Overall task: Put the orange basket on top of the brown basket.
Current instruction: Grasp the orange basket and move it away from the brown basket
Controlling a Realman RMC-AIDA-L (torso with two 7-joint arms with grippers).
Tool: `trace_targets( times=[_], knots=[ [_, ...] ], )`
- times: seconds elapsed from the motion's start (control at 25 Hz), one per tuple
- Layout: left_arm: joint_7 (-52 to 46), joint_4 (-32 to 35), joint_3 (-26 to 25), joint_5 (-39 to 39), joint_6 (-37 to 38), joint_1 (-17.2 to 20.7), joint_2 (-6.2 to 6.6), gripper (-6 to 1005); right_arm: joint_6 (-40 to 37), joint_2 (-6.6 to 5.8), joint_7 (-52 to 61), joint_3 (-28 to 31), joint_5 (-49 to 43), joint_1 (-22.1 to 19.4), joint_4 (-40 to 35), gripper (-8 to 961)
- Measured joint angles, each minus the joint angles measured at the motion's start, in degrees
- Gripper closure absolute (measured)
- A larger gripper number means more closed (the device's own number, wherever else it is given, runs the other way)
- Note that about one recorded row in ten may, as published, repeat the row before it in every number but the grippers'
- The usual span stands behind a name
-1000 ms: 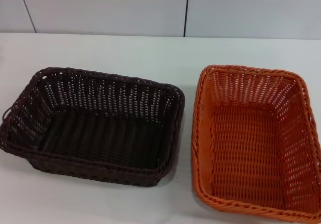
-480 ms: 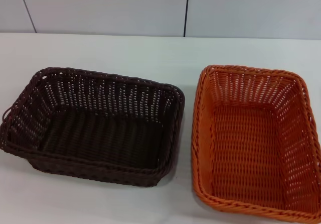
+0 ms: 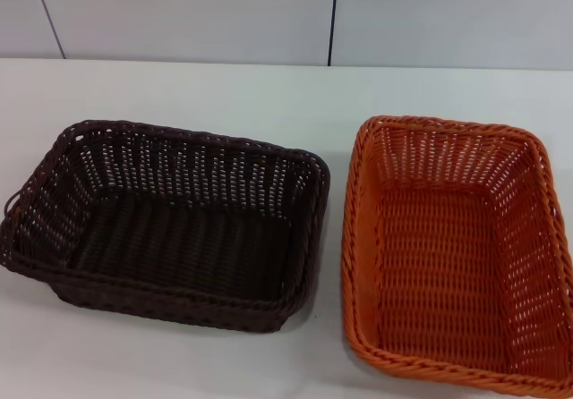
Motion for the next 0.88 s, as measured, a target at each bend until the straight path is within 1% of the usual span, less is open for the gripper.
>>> trace_targets(
  times=[0.04, 0.08, 0.16, 0.2, 0.24, 0.28, 0.4, 0.44, 0.48, 0.52, 0.56, 0.6, 0.64, 0.68, 0.72, 0.76, 0.8, 0.84, 0.88],
  knots=[
    [0.0, 0.0, 0.0, 0.0, 0.0, 0.0, 0.0, 466, 0.0, 0.0, 0.0, 0.0, 0.0, 0.0, 0.0, 206],
    [0.26, 0.22, 0.0, 0.59, 1.22, 0.28, 0.1, 466, 2.72, -0.34, -0.84, 0.62, -0.65, -0.61, 2.34, 206],
    [0.35, 0.42, 0.0, 1.23, 2.0, 0.55, 0.21, 466, 10.86, -1.12, -3.19, 2.59, -2.87, -2.13, 8.29, 206],
    [0.38, 0.48, 0.0, 1.44, 2.2, 0.69, 0.23, 466, 19.97, -1.91, -4.49, 4.99, -6.55, -3.79, 14.58, 205],
    [0.38, 0.48, 0.0, 1.44, 2.2, 0.69, 0.23, 466, 19.97, -1.91, -4.49, 4.99, -6.55, -3.79, 14.58, 205],
    [0.39, 0.52, 0.0, 1.45, 2.4, 1.1, 0.31, 466, 28.81, -2.37, -4.62, 7.45, -10.83, -5.45, 20.44, 205],
    [0.34, 0.22, 0.0, 1.24, 2.41, 1.22, 0.35, 466, 41.63, -2.58, -4.28, 10.44, -16.86, -7.23, 28.57, 206],
    [0.34, 0.22, 0.0, 1.24, 2.41, 1.22, 0.35, 466, 41.63, -2.58, -4.28, 10.44, -16.86, -7.23, 28.57, 207],
    [0.29, 0.1, 0.0, 1.07, 2.41, 1.22, 0.36, 466, 49.17, -2.75, -4.24, 11.07, -19.74, -7.61, 32.87, 208],
    [0.28, 0.05, 0.0, 0.94, 2.41, 1.16, 0.37, 466, 49.17, -2.75, -4.24, 11.07, -19.74, -7.61, 32.87, 208],
    [0.27, 0.03, 0.0, 0.9, 2.41, 1.08, 0.36, 466, 53.33, -2.95, -4.24, 11.25, -20.8, -7.49, 34.77, 209],
    [0.27, 0.03, 0.0, 0.89, 2.4, 1.01, 0.37, 466, 61.69, -3.47, -4.29, 11.36, -21.72, -6.55, 38.18, 210],
    [0.26, 0.05, 0.0, 0.87, 2.4, 0.88, 0.41, 466, 61.69, -3.47, -4.29, 11.36, -21.72, -6.55, 38.18, 210],
    [0.26, 0.13, 0.0, 0.84, 2.39, 0.79, 0.52, 466, 69.52, -4.2, -4.55, 11.41, -21.84, -5.12, 41.19, 210],
    [0.25, 0.26, 0.0, 0.81, 2.39, 0.71, 0.65, 466, 69.52, -4.2, -4.55, 11.41, -21.84, -5.12, 41.19, 210],
    [0.24, 0.34, 0.0, 0.77, 2.39, 0.68, 0.74, 466, 73.43, -4.69, -4.62, 11.45, -21.86, -4.3, 42.58, 210],
    [0.2, 0.51, 0.0, 0.66, 2.38, 0.58, 0.87, 466, 81.05, -5.53, -4.91, 11.7, -21.9, -2.74, 45.58, 210],
    [0.2, 0.51, 0.0, 0.66, 2.38, 0.58, 0.87, 466, 81.05, -5.53, -4.91, 11.7, -21.9, -2.74, 45.58, 210],
    [0.18, 0.55, 0.01, 0.45, 2.37, 0.53, 0.91, 466, 87.71, -5.84, -6.19, 12.22, -21.91, -1.78, 48.41, 210]
  ],
)
